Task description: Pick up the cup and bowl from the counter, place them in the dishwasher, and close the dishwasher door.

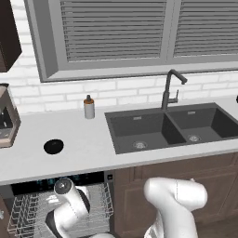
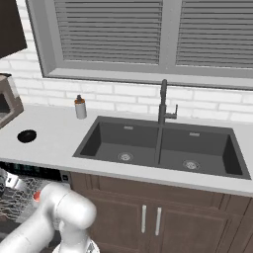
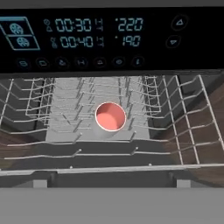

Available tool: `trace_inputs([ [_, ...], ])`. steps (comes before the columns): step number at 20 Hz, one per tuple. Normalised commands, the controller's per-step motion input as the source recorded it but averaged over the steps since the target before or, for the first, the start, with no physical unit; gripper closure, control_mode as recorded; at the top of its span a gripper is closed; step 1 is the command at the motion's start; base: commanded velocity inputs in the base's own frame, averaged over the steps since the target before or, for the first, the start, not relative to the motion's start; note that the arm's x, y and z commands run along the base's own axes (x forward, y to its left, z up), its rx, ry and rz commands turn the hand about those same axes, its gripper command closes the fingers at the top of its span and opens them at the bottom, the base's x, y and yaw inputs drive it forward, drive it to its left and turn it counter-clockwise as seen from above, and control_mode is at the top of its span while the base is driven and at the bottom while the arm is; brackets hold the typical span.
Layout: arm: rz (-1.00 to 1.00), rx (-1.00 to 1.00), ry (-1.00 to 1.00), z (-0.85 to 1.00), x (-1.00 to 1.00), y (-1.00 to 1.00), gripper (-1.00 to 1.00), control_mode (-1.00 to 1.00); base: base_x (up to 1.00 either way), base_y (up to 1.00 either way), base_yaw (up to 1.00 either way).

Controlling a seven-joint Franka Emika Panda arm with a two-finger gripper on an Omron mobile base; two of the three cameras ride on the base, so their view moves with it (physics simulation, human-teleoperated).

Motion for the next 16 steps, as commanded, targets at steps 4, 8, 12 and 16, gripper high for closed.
trace_inputs([
  [4,0.00,0.00,0.02,0.96,0.06,-0.07,-1.00,-1.00,0.00,0.00,0.00],
  [8,0.00,0.00,0.00,0.69,0.17,-0.21,-1.00,-1.00,0.00,0.00,0.00],
  [12,0.00,0.00,0.00,0.51,0.44,-0.15,-1.00,-1.00,0.00,0.00,0.00],
  [16,0.00,0.01,0.00,0.36,0.50,-0.08,-1.00,-1.00,0.00,0.00,0.00],
])
